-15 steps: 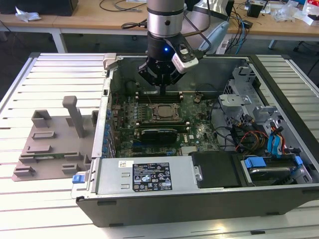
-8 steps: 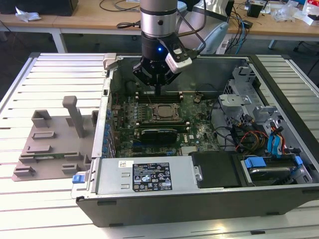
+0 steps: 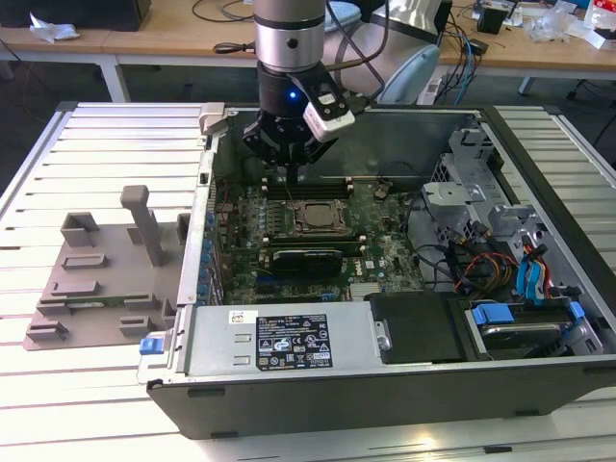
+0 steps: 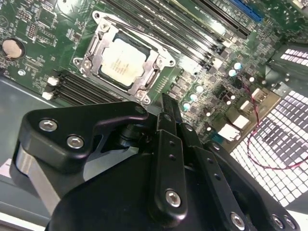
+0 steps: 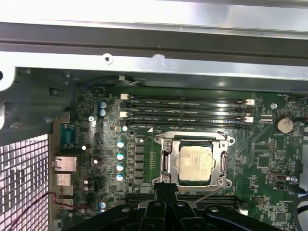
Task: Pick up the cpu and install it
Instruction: 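Install the first cpu locking lever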
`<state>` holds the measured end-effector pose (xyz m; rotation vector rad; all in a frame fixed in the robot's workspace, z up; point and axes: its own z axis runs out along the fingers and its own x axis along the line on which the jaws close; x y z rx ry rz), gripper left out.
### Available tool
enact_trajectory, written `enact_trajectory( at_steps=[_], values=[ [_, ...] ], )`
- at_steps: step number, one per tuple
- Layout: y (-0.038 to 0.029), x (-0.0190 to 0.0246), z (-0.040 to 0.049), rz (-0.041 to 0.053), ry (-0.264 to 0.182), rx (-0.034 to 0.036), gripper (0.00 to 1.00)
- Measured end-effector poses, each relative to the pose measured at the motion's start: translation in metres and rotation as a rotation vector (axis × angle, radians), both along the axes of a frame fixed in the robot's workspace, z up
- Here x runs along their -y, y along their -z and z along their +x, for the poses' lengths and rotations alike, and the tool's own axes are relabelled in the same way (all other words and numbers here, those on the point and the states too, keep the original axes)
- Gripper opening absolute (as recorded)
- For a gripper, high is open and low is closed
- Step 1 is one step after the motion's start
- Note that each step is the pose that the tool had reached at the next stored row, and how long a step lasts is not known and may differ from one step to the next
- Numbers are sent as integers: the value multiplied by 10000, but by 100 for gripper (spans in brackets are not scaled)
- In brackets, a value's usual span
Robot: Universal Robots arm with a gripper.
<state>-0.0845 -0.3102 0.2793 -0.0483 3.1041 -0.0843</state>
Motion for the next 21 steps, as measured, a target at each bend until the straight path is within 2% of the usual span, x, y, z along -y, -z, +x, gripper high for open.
enact_trajectory(
  at_steps=[9,11,13,18,21],
  values=[
    [1,-9,-173,0,0,0,11],
    [2,-45,-216,3,0,0,11],
    [6,-83,-251,136,1,3,11],
    [56,-150,-278,176,1,0,11],
    [104,-218,-280,220,0,1,11]
  ],
)
